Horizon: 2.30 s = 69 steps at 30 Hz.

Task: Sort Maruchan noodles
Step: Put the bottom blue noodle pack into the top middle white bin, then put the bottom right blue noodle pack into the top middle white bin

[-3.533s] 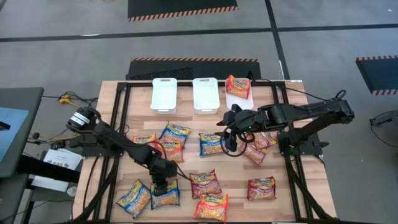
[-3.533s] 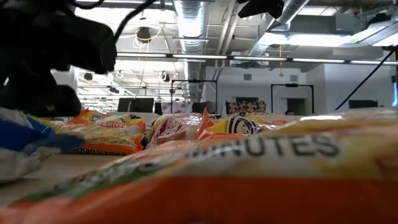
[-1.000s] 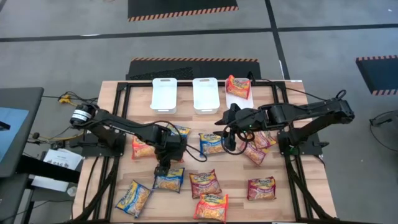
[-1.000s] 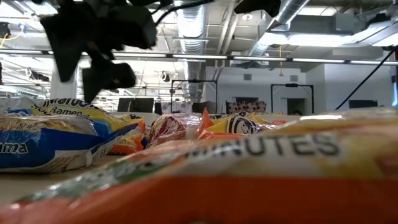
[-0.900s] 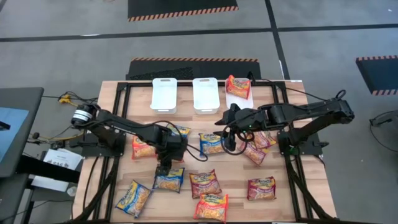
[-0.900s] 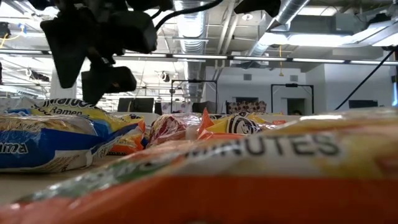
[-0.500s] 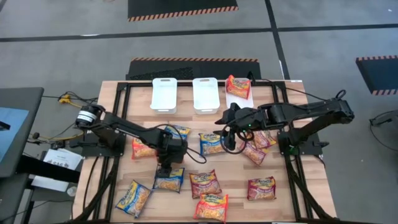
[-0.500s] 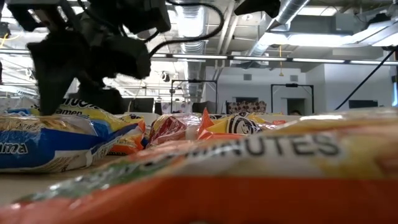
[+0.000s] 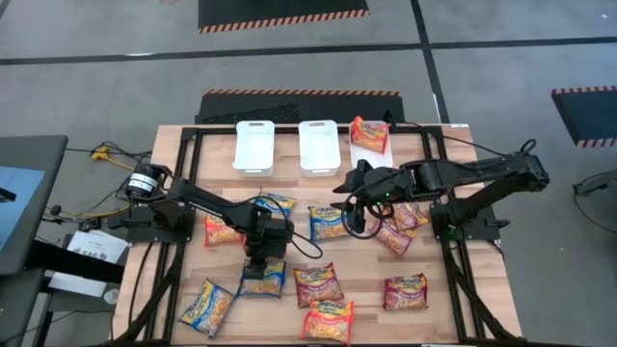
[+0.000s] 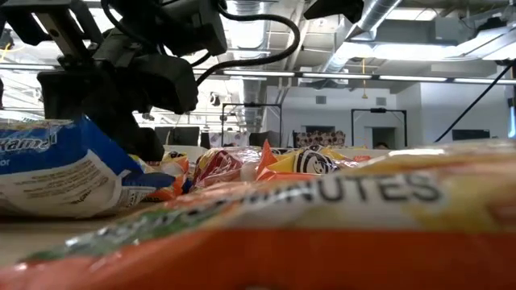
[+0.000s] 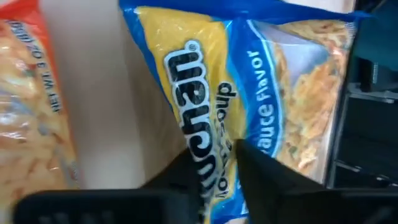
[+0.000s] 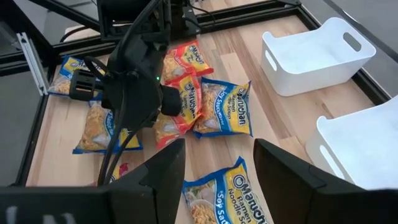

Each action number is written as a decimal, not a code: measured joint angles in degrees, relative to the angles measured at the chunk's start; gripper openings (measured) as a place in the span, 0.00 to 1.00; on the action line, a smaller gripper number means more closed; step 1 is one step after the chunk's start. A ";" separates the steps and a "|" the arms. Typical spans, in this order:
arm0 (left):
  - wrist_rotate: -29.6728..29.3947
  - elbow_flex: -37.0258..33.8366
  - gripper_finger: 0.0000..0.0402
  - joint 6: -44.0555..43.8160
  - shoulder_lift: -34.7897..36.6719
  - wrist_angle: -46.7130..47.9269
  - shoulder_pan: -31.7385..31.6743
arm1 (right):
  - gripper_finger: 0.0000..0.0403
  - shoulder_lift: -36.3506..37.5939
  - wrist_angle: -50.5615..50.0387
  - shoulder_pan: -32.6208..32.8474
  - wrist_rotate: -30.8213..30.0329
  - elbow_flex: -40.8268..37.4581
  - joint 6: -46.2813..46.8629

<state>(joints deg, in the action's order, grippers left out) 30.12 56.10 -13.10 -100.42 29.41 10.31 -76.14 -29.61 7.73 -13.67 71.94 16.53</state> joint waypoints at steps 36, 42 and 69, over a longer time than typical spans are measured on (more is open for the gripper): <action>-7.06 0.62 0.00 5.33 16.85 10.38 -0.04 | 0.53 -12.68 6.32 2.47 8.31 0.00 10.67; -6.99 -0.17 0.00 5.37 16.85 10.12 0.00 | 0.53 -20.31 14.47 2.70 10.98 -0.02 13.14; -14.84 -5.14 0.00 -21.75 16.90 14.92 8.73 | 0.53 -30.10 29.69 4.79 19.82 0.00 20.36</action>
<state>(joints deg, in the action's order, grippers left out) 15.29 50.95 -34.85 -83.53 44.33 19.04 -106.24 0.08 12.51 6.14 71.94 36.89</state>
